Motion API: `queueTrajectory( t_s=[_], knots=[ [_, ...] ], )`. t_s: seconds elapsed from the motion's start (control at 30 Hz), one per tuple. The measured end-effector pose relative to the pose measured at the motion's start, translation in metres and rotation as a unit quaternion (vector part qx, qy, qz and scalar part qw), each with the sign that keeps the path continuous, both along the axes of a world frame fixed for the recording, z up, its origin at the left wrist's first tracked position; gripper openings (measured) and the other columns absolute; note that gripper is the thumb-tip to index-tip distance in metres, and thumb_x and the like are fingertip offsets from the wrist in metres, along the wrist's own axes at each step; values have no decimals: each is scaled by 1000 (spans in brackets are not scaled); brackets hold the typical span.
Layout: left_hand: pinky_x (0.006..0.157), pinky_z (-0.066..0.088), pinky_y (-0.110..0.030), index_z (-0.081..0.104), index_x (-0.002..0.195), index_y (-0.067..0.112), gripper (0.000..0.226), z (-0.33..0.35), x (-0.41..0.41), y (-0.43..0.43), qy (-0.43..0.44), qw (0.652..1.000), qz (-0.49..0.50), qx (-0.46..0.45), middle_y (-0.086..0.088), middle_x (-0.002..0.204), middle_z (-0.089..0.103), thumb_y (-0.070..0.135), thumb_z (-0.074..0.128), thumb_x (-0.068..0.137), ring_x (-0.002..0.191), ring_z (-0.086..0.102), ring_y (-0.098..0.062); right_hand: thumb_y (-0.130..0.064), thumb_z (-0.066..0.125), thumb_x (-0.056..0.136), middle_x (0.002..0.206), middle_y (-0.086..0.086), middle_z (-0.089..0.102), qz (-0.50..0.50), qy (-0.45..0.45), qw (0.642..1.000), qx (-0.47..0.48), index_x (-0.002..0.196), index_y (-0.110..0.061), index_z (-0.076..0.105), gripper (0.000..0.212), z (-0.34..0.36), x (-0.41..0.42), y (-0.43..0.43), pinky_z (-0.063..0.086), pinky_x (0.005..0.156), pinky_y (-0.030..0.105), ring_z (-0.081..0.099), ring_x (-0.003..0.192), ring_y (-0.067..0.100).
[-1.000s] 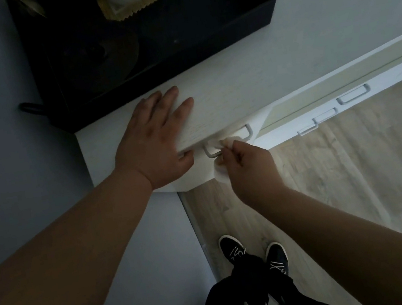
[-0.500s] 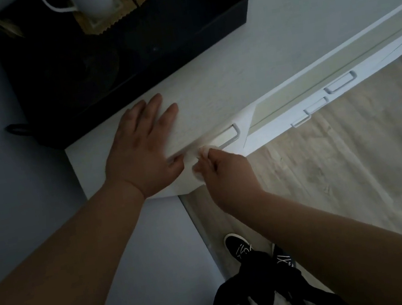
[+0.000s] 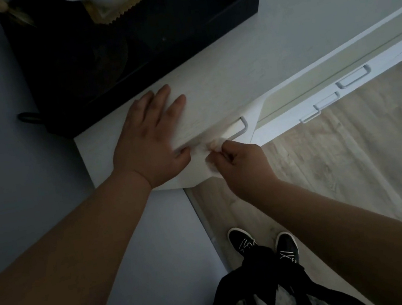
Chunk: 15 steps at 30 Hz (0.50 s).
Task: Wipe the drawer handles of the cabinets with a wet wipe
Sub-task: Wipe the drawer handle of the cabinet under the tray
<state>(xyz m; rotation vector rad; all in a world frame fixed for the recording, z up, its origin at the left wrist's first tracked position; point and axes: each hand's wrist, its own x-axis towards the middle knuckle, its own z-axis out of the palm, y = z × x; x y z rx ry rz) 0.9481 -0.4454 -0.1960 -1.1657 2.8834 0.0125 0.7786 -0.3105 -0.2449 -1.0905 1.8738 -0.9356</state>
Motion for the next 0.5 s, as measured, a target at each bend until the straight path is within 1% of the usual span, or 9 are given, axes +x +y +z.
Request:
queueTrajectory(
  t_s=[0.07,0.13,0.23,0.33,0.4,0.47,0.5],
  knots=[
    [124,24,-56,24,164,23,97,0,1,0,-2,1000,-1,-4,-11,171,21,58,57,81,153,25,-39,-25,62,94,63,6,64,14,43,999,-10,92,-6,72,21,3,-4,-3,55,59,39,59,57,22],
    [124,24,-56,24,164,22,97,-1,1,0,-1,1000,-3,-6,-11,171,21,58,57,81,153,25,-39,-20,60,93,64,6,64,49,101,993,-22,86,-7,69,17,7,-6,-8,55,61,39,60,58,24],
    [124,24,-56,24,165,23,96,-1,0,-1,-4,1000,-3,-4,-11,171,20,59,56,81,153,25,-39,-22,55,97,67,4,65,110,156,981,-24,93,-11,71,20,12,-5,-14,54,63,37,61,61,24],
    [123,25,-56,23,165,23,97,0,0,-1,-5,1000,-2,-5,-10,171,20,59,56,81,153,25,-39,-25,49,100,70,1,66,158,193,968,-5,98,-14,70,24,13,-13,-17,57,66,38,62,63,21],
    [123,26,-56,24,164,23,97,-1,1,-1,-2,1000,-5,-8,-11,171,20,58,57,81,152,26,-39,-27,46,101,75,2,69,160,200,967,0,104,-14,69,26,11,-16,-17,58,67,39,65,66,22],
    [123,25,-56,24,164,23,97,-2,1,-1,0,1000,-3,-7,-10,171,20,58,57,81,153,25,-39,-29,44,101,81,3,73,119,156,981,-3,104,-13,69,30,10,-7,-13,58,69,40,68,72,24],
    [124,25,-56,24,164,23,96,-2,1,0,0,1000,-1,-5,-10,171,20,58,57,81,153,25,-39,-30,43,101,82,3,74,96,126,987,-7,100,-13,69,31,10,0,-11,57,71,40,69,74,24]
  ],
)
